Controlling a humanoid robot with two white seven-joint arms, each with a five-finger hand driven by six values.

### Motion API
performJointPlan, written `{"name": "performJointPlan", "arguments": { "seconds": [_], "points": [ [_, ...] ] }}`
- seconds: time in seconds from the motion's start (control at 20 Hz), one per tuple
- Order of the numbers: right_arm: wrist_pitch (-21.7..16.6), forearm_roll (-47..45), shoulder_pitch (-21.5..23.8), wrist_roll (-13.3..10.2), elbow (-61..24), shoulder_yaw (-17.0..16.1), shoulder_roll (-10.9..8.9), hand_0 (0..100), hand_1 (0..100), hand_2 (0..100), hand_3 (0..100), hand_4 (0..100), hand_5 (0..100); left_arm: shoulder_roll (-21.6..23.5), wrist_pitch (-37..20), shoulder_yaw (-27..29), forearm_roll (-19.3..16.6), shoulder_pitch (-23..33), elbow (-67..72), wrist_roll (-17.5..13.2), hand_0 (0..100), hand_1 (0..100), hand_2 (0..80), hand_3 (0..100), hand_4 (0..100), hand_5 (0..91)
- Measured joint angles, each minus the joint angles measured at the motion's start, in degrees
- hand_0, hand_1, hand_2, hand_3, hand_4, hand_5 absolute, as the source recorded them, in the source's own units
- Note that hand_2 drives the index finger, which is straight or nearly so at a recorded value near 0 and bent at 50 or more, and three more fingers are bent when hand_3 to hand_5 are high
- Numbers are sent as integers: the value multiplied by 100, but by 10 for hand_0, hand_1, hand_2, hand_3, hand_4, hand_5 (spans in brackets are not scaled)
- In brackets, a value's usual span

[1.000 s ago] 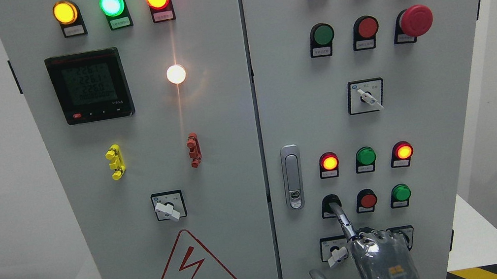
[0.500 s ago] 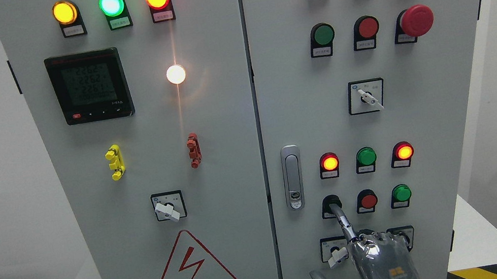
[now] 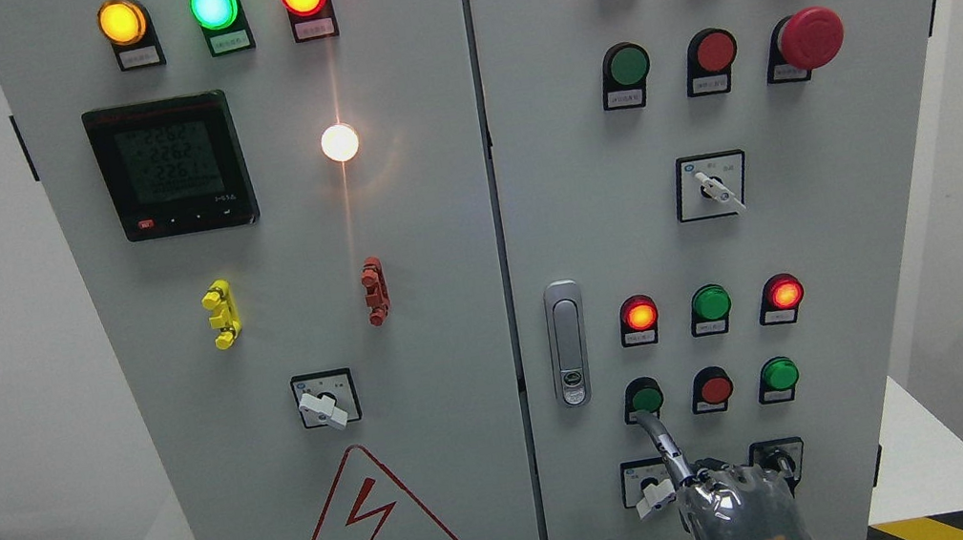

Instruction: Press green start button

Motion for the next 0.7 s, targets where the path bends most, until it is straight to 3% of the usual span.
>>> {"name": "performJointPlan", "arguments": {
  "seconds": [0.1, 0.35, 0.55, 0.7],
  "points": [
    [-38, -313, 84, -29, -113, -26, -1, 166, 227, 0, 872, 826, 1000, 0, 0, 0, 0, 0, 0, -6, 120, 556, 0, 0, 0, 0],
    [-61, -1534, 263, 241, -360, -82, 0, 183, 207, 12, 837, 787, 993, 0, 0, 0, 0, 0, 0, -19, 120, 556, 0, 0, 0, 0],
    [3, -2502, 475, 448, -572, -164, 1, 163, 216, 20, 792, 746, 895, 0, 0, 0, 0, 0, 0, -2, 120, 556, 0, 0, 0, 0],
    [254, -3290, 662, 652, -802, -197, 0, 126, 237, 1, 732, 704, 819, 0, 0, 0, 0, 0, 0, 8, 120, 556, 0, 0, 0, 0]
  ]
}}
